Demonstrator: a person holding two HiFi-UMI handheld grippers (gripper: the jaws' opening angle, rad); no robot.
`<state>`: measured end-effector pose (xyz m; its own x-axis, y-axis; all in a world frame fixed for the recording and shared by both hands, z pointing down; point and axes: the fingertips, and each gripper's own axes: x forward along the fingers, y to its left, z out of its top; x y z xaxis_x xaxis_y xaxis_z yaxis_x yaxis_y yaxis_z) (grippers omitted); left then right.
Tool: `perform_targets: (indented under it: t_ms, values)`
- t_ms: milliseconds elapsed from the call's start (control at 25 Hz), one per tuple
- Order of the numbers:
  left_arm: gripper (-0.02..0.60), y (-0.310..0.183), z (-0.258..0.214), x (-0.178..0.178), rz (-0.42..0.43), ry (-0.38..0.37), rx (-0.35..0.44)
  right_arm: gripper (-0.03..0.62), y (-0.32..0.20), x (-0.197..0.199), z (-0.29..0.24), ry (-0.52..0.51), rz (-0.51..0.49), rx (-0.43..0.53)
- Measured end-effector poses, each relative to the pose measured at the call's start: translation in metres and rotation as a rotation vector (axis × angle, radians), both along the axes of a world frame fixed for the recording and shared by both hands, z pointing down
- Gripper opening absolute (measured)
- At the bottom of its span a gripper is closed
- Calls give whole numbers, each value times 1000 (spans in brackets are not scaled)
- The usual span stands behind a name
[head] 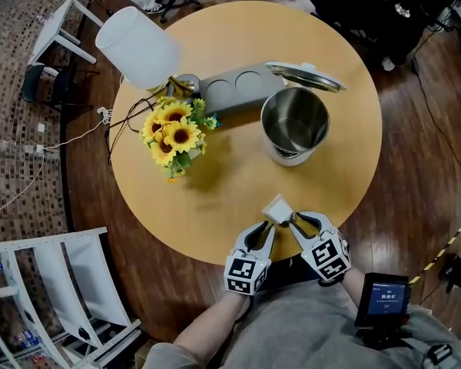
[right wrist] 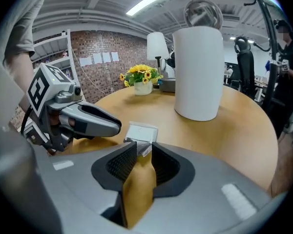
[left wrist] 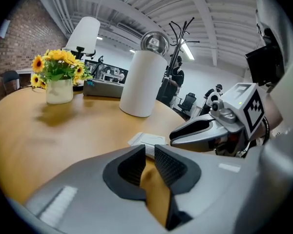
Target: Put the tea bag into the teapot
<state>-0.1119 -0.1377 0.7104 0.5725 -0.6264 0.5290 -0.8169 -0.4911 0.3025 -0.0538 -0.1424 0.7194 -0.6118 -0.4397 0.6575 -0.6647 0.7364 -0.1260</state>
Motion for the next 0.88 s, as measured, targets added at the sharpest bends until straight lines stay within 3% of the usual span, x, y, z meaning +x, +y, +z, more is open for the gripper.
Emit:
perform_targets:
  t_ms: [200,480,880]
  values:
    - [60,0,-1,6,18,1,3,99,-1,-3,9,24,-22,-24]
    - [60,-4,-1,7,35,0,5,35,-3,-2,18,102,-30,-12]
    - [60,-7,-13,4,27,5,29,11,-14,-2,-8,80,-14,63]
